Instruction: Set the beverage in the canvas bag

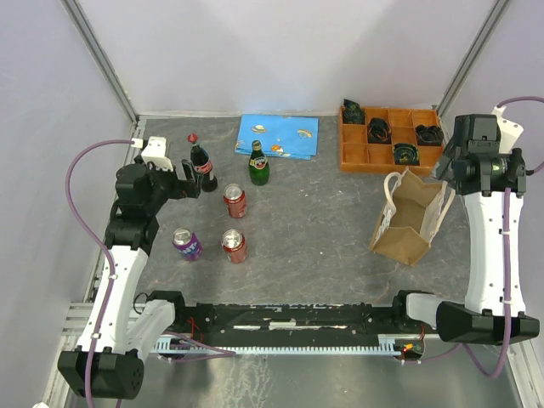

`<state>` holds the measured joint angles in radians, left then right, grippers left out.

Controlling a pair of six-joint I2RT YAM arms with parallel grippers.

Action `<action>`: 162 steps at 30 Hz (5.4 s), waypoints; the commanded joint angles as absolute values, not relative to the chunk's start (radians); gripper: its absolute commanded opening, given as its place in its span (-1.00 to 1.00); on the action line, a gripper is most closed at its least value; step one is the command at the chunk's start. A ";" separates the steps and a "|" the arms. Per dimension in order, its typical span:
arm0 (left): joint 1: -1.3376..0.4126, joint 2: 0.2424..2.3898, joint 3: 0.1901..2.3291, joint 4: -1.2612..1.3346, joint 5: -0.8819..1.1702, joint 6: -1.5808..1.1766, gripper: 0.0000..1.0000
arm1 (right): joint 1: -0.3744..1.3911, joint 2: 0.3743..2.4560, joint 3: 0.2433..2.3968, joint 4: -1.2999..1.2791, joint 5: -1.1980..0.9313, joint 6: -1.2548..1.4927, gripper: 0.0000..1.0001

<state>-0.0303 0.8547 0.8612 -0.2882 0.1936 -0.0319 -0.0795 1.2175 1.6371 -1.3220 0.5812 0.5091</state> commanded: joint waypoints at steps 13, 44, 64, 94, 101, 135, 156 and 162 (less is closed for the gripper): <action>-0.032 0.842 0.887 -0.283 0.247 0.002 0.97 | 0.128 1.693 2.264 -1.461 0.281 0.345 0.99; -0.035 0.827 0.857 -0.326 0.281 -0.003 0.95 | 0.213 1.638 1.417 -1.078 0.415 0.537 -0.09; -0.050 0.820 0.844 -0.328 0.292 -0.002 0.95 | 0.559 1.467 1.286 -1.155 0.394 0.793 -1.00; -0.061 0.746 0.821 -0.380 0.277 0.012 0.96 | 0.941 1.973 1.868 -1.190 0.433 0.824 -1.00; -0.060 0.746 0.818 -0.373 0.278 0.012 0.96 | 0.956 1.995 1.855 -1.180 0.401 0.823 -1.00; -0.095 0.933 0.945 -0.477 0.342 0.005 0.96 | 0.937 1.712 2.062 -1.341 0.645 0.823 0.92; -0.308 1.360 1.237 -0.702 0.197 0.133 0.95 | 0.759 1.503 1.832 -1.417 0.594 0.862 0.94; -0.320 1.513 1.408 -0.813 0.155 0.139 0.91 | 0.745 1.487 1.805 -1.434 0.581 0.874 0.94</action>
